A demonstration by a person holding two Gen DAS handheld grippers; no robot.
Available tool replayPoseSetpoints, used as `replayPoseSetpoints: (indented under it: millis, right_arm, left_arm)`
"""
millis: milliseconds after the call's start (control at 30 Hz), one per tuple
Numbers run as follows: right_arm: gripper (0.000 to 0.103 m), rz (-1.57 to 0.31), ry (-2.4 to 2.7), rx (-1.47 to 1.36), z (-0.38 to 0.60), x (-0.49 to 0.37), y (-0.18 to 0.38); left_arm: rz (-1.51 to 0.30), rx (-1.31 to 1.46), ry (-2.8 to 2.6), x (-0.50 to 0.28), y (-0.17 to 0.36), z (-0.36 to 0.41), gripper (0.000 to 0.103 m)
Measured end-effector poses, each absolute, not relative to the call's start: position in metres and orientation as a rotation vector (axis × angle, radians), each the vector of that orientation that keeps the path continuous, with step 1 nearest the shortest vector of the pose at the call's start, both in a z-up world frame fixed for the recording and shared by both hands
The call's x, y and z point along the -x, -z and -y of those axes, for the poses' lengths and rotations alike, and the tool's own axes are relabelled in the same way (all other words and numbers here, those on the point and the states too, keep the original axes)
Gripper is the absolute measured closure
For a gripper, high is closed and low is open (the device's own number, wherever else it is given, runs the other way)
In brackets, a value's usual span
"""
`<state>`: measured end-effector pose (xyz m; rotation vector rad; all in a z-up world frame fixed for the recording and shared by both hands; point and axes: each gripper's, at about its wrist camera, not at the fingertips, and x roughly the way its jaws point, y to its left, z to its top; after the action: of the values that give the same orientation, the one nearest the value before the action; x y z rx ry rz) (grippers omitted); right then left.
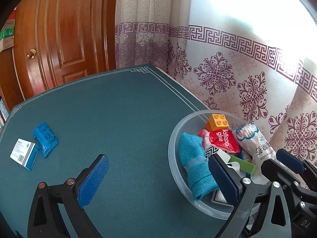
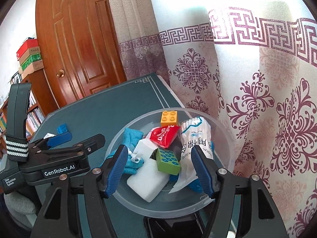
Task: Organize objects
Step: 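Open both tools and withdraw them from the bowl toward the table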
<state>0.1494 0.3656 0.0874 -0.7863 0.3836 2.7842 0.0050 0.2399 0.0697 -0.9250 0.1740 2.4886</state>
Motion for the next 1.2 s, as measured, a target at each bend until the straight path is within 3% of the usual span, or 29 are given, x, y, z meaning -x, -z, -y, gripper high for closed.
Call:
replayPoseSetpoints:
  millis: [533,1200]
  right_arm:
    - [0.027,-0.357,-2.843,0.838,-0.334,-0.136,-0.084]
    - [0.026,-0.21,-2.939,0.975,-0.249,-0.107,-0.064]
  left_arm:
    - [-0.156,0.968,-2.571,0.004,-0.062,-0.198,0.001]
    - [-0.008,1.107,-2.695,0.029,-0.044,-0.111,0.001]
